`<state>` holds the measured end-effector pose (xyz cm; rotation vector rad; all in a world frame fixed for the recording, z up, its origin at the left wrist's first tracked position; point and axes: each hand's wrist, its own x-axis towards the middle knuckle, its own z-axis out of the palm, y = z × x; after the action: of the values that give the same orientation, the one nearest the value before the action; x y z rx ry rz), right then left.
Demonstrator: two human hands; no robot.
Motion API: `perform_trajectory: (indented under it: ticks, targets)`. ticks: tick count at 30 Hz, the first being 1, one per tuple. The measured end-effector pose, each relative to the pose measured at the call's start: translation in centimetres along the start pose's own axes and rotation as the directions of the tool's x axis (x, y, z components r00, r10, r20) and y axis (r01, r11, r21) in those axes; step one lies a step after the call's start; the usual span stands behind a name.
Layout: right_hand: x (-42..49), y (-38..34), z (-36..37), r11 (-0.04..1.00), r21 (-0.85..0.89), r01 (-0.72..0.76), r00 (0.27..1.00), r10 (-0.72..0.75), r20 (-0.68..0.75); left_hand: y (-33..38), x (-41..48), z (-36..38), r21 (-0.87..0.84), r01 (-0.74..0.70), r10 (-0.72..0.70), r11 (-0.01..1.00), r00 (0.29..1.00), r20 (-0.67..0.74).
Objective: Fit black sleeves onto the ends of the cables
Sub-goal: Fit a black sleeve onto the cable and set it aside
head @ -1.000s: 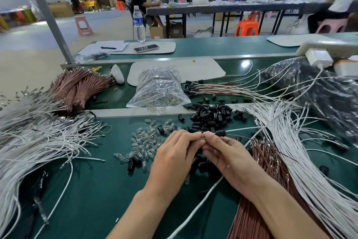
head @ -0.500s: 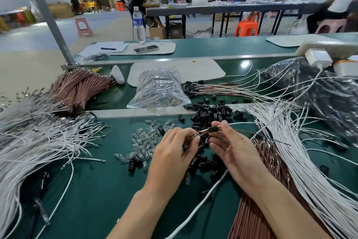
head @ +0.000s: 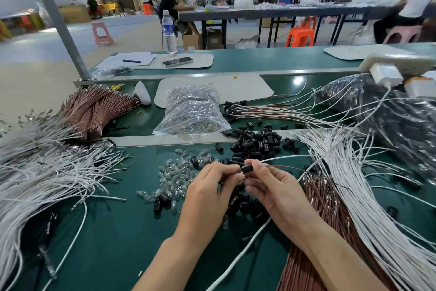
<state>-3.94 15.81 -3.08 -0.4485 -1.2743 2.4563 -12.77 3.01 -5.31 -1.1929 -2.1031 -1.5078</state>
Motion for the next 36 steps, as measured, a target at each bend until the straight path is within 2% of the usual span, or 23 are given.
perform_trajectory:
  ticks: [9,13,16,18,21,28,31,32,33,36]
  targets:
    - [0.0,0.1,0.0,1.0,0.0,-0.031,0.999,0.031,0.025,-0.3,0.1,-0.2,-0.049,0.027,-0.027,0.998,1.0,-0.006]
    - [0.0,-0.1,0.1,0.99,-0.105,0.09,0.991,-0.099,-0.088,-0.3,0.3,-0.3,-0.017,0.041,-0.04,0.999,0.997,0.064]
    - [0.2,0.0,-0.1,0.978,-0.163,0.128,0.975,-0.154,-0.16,-0.4,0.1,-0.3,0.01,0.107,-0.107,0.994,0.987,0.124]
    - [0.1,0.1,0.1,0.974,-0.189,0.127,0.975,-0.158,-0.158,-0.3,0.1,-0.3,0.002,0.147,-0.145,0.989,0.973,0.179]
    - [0.0,0.2,0.3,0.972,-0.206,0.117,0.982,-0.144,-0.125,0.0,0.2,-0.1,0.073,0.131,-0.144,0.989,0.964,0.223]
    - [0.6,0.8,0.5,0.947,-0.268,0.177,0.969,-0.216,-0.124,-0.2,0.2,-0.2,0.039,0.138,-0.143,0.99,0.978,0.15]
    - [0.9,-0.5,-1.2,0.97,-0.135,0.203,0.94,-0.232,-0.249,-1.2,0.7,-1.1,-0.112,0.278,-0.284,0.954,0.958,-0.04]
    - [0.8,-1.1,-1.9,0.966,-0.128,0.224,0.926,-0.252,-0.281,-1.6,0.7,-1.4,-0.134,0.305,-0.315,0.943,0.947,-0.064]
    - [0.7,-1.3,-2.1,0.957,-0.173,0.234,0.918,-0.276,-0.286,-1.6,0.6,-1.6,-0.102,0.297,-0.301,0.949,0.953,-0.021]
    - [0.6,-0.4,-1.0,0.926,-0.293,0.237,0.934,-0.301,-0.193,-1.0,0.2,-1.0,0.173,0.133,-0.158,0.976,0.977,0.142]
